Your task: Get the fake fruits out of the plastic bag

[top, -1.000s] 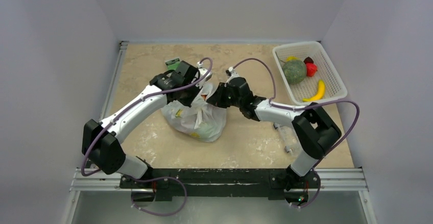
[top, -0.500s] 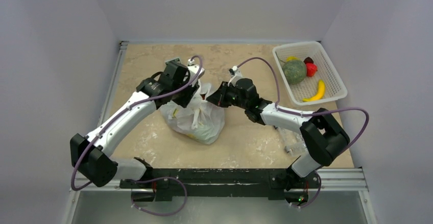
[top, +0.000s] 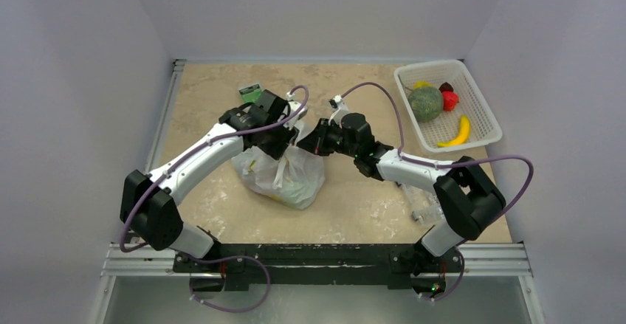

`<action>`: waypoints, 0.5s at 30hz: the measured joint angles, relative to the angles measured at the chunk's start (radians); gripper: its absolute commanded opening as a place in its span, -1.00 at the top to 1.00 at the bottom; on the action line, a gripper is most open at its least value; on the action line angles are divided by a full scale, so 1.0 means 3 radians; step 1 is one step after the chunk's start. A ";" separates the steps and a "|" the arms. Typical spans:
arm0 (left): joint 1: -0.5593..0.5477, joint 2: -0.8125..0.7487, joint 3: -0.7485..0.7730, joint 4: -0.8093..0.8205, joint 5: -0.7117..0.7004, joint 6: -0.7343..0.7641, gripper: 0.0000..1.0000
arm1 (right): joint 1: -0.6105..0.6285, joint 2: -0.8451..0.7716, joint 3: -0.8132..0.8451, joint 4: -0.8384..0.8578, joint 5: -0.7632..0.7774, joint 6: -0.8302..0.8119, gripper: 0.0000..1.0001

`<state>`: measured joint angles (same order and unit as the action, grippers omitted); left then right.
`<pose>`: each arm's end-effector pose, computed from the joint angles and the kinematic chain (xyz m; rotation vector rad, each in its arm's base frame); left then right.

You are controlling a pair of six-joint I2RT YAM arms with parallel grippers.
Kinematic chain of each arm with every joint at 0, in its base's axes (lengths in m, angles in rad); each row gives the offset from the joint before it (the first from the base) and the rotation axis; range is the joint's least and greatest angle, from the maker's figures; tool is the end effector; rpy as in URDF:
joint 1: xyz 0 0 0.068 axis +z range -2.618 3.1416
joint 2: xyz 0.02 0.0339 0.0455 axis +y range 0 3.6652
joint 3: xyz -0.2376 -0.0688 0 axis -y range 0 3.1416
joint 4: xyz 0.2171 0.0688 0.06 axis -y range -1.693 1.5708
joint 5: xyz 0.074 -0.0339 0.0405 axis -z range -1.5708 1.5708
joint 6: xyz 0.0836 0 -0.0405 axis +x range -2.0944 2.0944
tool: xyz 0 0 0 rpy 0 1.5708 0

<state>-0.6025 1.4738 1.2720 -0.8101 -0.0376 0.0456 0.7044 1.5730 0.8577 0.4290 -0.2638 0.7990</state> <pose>0.2533 -0.1704 0.2317 0.8113 2.4594 -0.1574 0.2695 0.2576 0.2103 -0.1060 2.0518 1.2425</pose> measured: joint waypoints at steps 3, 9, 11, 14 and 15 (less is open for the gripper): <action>0.0000 0.0024 0.0004 -0.0055 -0.0113 -0.0015 0.98 | 0.0000 0.0000 0.0000 -0.0001 -0.0031 -0.0003 1.00; -0.0001 0.0015 0.0024 -0.0075 -0.0425 -0.0029 1.00 | 0.0000 -0.0057 0.0000 -0.0100 0.0038 -0.0011 1.00; 0.0000 0.0010 0.0024 -0.0076 -0.0520 -0.0031 1.00 | -0.0004 -0.0131 -0.0010 -0.0165 0.0079 -0.0010 1.00; 0.0014 -0.0018 0.0024 -0.0074 -0.0608 -0.0033 1.00 | -0.0045 -0.0245 -0.0069 -0.0197 0.0100 -0.0003 1.00; 0.0029 -0.0036 0.0024 -0.0071 -0.0628 -0.0034 1.00 | -0.0064 -0.0270 -0.0083 -0.0201 0.0097 0.0001 1.00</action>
<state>-0.5938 1.4631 1.2793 -0.8314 -0.2260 0.0353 0.6853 1.4921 0.8330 0.3687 -0.2348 0.7994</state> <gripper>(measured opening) 0.009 0.004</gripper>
